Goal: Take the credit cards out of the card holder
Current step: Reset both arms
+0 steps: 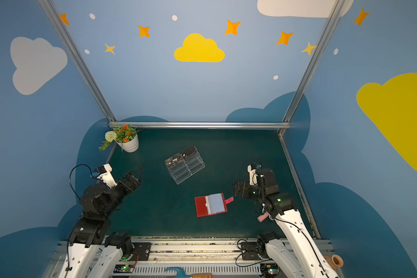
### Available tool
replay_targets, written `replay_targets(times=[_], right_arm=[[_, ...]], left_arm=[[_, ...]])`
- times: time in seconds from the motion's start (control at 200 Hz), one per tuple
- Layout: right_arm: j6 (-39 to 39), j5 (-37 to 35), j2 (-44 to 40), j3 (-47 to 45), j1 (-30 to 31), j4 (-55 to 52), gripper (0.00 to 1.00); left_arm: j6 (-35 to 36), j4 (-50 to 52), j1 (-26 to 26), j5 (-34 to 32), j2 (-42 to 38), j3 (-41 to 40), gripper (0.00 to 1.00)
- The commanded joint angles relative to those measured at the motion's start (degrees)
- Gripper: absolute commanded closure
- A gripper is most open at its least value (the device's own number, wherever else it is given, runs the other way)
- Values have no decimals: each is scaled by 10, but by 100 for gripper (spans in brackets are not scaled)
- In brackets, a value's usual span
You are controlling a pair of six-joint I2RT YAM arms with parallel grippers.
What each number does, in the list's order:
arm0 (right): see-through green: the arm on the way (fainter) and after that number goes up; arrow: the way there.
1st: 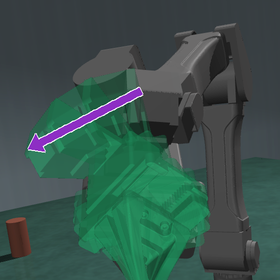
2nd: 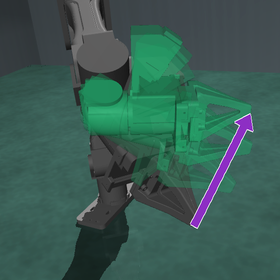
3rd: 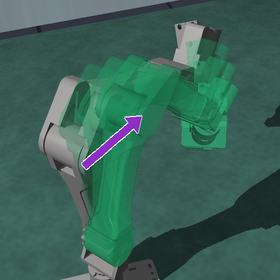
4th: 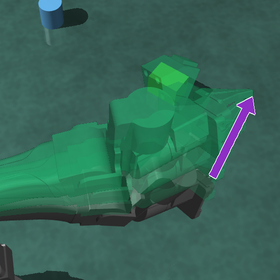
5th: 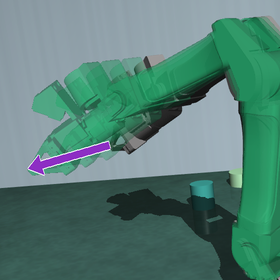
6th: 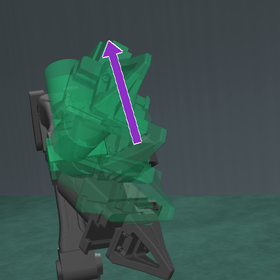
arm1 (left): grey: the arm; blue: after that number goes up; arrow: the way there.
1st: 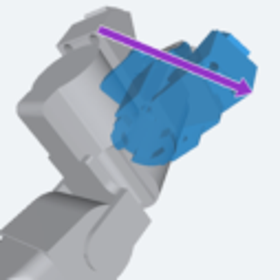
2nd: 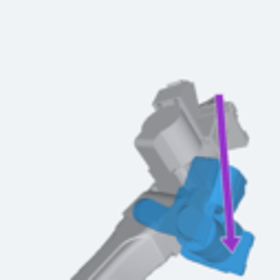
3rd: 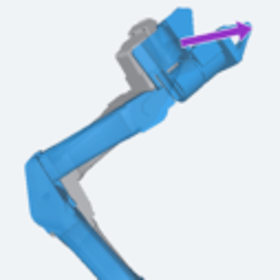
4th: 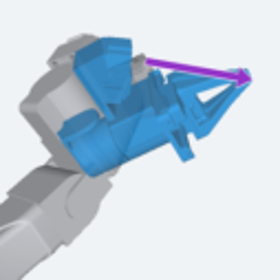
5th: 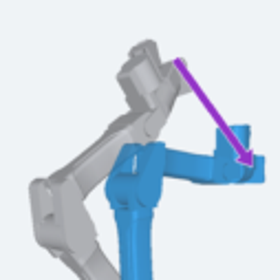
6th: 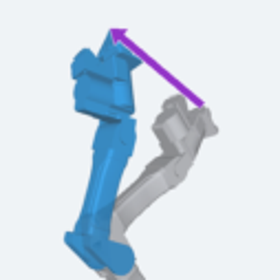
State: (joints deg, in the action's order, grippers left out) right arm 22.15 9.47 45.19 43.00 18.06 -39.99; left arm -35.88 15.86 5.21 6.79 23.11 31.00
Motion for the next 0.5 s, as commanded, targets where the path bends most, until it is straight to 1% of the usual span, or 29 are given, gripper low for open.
replay_targets(times=[0.0,0.045,0.105,0.21,0.34,0.415,0.496], right_arm=[[11,-44,-15,-12,-4,-13,3],[12,-46,-17,-15,-5,-9,3],[12,-47,-16,-18,-6,-2,3],[13,-35,-8,-21,-7,6,3],[13,-19,4,-29,-8,16,3],[14,-35,6,-38,-9,24,3],[12,-44,12,-42,-14,40,3]], left_arm=[[-15,-28,0,-62,-19,-30,0],[-17,-32,0,-75,-17,-42,0],[-14,-37,0,-76,-4,-47,0],[-19,-49,0,-61,38,-45,0],[-10,-25,1,-39,97,-20,0],[-2,-14,1,-62,115,-16,0],[4,-32,0,-93,122,-28,0]])
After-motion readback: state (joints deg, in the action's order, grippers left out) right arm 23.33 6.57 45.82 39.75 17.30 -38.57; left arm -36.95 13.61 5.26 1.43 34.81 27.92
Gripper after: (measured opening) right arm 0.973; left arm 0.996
